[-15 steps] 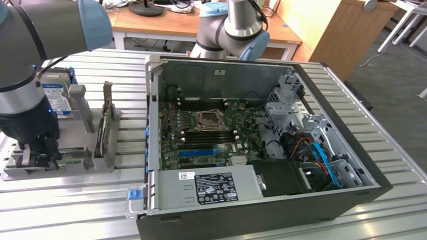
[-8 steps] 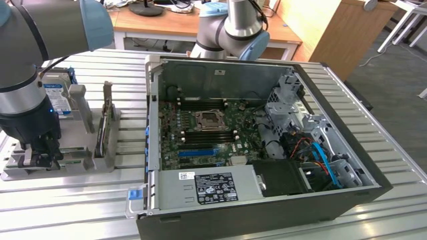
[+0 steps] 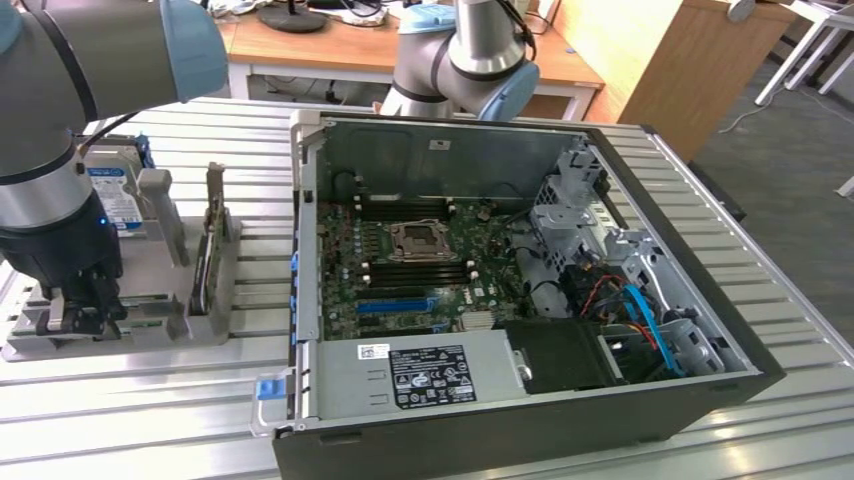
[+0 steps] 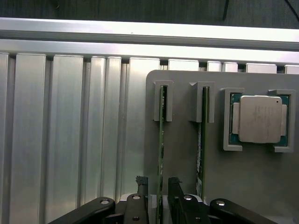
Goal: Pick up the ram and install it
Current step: 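Pick up the ram and move it above insertion slot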
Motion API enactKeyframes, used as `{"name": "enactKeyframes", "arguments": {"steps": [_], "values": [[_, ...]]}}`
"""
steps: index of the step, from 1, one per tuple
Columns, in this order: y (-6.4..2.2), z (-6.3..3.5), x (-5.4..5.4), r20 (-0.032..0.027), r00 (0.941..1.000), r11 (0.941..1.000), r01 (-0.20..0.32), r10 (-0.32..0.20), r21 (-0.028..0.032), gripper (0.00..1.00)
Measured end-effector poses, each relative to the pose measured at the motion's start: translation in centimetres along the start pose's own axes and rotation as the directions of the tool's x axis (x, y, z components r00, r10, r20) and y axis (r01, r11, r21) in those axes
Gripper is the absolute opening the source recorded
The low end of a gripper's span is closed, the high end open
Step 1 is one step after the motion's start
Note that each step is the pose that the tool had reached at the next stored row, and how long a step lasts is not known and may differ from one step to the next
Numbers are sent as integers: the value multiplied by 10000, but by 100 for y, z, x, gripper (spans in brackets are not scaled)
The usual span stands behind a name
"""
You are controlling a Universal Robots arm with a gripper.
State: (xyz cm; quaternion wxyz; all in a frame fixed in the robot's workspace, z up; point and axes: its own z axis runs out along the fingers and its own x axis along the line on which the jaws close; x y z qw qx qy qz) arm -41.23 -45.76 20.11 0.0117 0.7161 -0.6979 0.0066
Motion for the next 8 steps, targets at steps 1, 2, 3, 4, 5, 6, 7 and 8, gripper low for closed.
{"name": "enactKeyframes", "arguments": {"steps": [1, 2, 3, 4, 5, 6, 7, 8], "values": [[0, 0, 0, 0, 10000, 10000, 0, 0, 0, 31], [1, 0, 0, 0, 10000, 10000, 0, 0, -1, 31], [1, 0, 0, -1, 10000, 10000, -1, 1, -1, 31], [2, 0, -1, 0, 10000, 10000, -2, 2, -1, 31], [2, 0, -1, 0, 10000, 10000, -2, 2, -1, 31], [2, 0, -1, 0, 10000, 10000, -1, 1, -1, 31], [2, 0, -1, -1, 10000, 10000, -2, 2, -1, 31], [2, 0, -2, 0, 10000, 10000, -2, 2, -1, 31]]}}
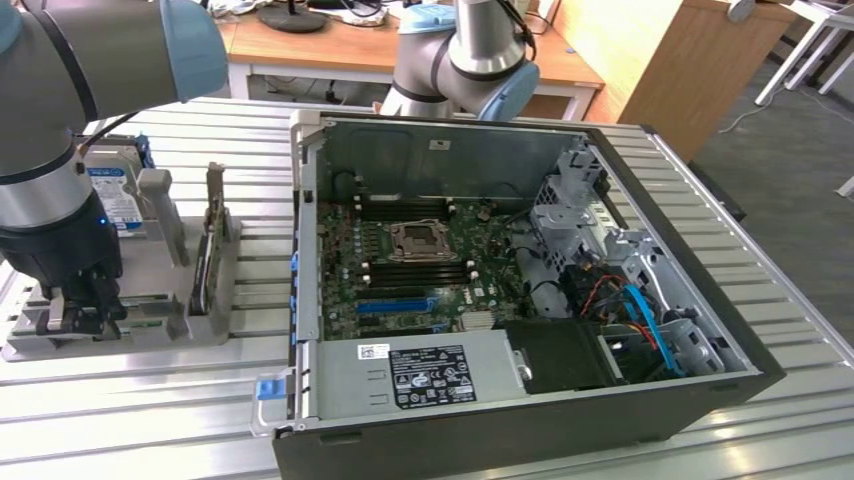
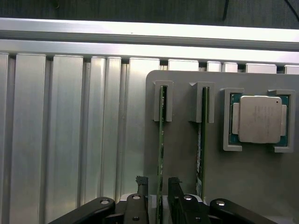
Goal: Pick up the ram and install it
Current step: 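Pick up the ram and move it above insertion slot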
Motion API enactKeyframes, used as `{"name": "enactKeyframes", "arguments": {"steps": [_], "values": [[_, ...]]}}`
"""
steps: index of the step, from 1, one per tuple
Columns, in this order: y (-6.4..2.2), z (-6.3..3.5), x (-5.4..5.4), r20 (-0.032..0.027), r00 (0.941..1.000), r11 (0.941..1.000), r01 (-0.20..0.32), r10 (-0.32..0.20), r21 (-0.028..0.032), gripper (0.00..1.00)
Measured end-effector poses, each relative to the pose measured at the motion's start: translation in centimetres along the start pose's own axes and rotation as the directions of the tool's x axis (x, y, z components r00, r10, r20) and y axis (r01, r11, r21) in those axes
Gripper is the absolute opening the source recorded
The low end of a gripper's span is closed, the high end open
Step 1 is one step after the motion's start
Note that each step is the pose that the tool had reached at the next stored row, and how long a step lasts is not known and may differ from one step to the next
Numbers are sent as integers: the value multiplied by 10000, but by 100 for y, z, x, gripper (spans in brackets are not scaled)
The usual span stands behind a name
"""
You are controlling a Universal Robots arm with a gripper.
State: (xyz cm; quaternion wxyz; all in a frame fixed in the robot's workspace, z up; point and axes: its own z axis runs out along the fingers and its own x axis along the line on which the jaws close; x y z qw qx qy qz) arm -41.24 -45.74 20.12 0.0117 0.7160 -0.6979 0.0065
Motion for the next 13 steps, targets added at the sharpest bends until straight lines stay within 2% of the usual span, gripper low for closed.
{"name": "enactKeyframes", "arguments": {"steps": [12, 13], "values": [[0, 0, 0, 0, 10000, 10000, 0, 0, 0, 30], [0, 0, 0, 0, 10000, 10000, 0, 0, 0, 23]]}}
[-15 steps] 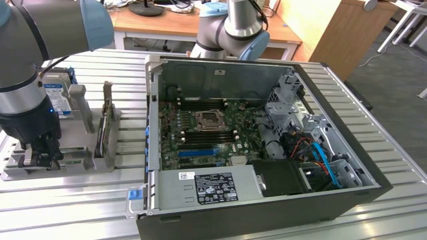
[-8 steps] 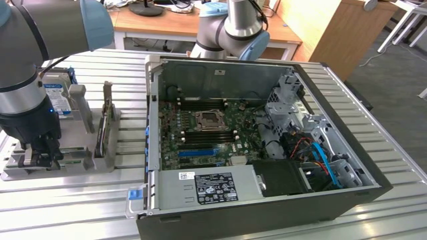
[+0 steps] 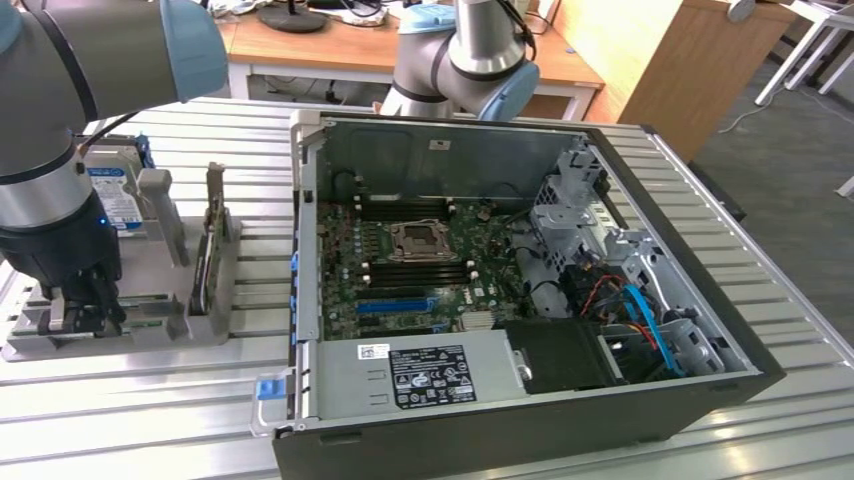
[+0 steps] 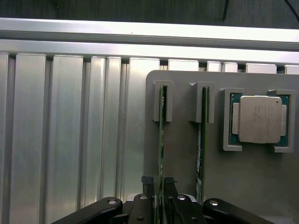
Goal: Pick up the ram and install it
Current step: 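Pick up the ram and move it above insertion slot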
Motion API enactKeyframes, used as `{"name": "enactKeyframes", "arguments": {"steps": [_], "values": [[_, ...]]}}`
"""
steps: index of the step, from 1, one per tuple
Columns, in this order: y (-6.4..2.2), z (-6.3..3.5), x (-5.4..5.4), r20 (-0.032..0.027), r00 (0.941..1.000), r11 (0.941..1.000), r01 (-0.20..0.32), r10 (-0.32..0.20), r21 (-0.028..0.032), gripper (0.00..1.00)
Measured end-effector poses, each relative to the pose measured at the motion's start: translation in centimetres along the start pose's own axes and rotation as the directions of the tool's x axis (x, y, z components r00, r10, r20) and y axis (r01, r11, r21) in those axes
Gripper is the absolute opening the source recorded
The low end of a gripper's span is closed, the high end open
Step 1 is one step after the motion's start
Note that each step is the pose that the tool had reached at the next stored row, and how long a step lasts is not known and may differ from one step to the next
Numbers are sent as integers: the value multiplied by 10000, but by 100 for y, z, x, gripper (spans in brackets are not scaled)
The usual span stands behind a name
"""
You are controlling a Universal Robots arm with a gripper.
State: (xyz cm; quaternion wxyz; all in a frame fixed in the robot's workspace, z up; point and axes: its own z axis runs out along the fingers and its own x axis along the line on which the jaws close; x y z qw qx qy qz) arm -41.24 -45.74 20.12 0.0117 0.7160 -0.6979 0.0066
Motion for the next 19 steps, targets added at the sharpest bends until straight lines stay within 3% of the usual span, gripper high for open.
{"name": "enactKeyframes", "arguments": {"steps": [17, 19], "values": [[0, 0, 0, 0, 10000, 10000, 0, 0, 0, 23], [0, 0, 0, 1, 10000, 10000, 0, 0, 0, 15]]}}
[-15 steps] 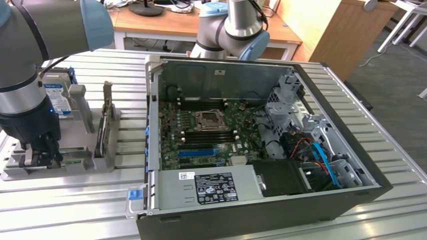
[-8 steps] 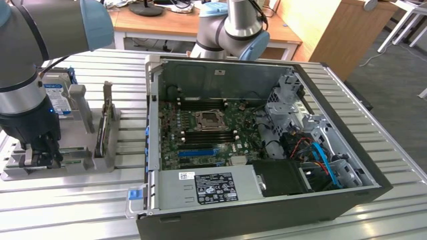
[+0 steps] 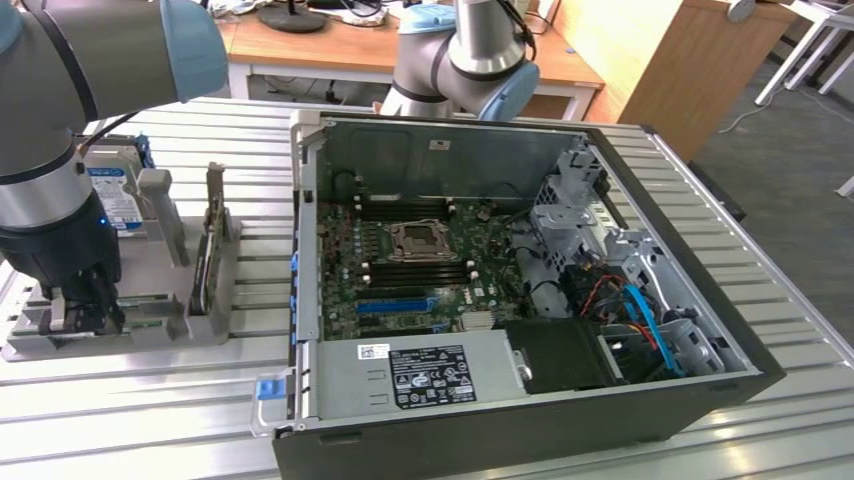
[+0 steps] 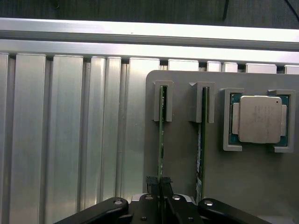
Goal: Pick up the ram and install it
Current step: 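Pick up the ram and move it above insertion slot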
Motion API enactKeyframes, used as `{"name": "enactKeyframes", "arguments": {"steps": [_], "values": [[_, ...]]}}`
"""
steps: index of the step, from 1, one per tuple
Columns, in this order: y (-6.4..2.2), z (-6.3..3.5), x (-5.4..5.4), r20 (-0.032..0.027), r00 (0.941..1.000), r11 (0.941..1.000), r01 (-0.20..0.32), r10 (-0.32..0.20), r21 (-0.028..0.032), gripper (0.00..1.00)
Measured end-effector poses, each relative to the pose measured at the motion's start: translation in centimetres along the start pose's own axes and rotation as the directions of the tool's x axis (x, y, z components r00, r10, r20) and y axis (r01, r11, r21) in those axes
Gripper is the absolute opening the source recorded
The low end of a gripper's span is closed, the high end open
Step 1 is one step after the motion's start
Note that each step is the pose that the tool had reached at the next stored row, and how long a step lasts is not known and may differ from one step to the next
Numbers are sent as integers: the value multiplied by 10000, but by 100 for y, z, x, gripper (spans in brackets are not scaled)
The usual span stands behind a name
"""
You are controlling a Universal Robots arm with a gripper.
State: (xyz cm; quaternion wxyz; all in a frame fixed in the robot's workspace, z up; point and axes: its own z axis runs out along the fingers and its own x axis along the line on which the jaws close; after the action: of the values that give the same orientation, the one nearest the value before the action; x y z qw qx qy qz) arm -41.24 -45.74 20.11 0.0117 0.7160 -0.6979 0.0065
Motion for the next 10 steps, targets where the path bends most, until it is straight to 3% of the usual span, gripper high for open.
{"name": "enactKeyframes", "arguments": {"steps": [10], "values": [[0, 0, 0, -1, 10000, 10000, -1, 1, 0, 12]]}}
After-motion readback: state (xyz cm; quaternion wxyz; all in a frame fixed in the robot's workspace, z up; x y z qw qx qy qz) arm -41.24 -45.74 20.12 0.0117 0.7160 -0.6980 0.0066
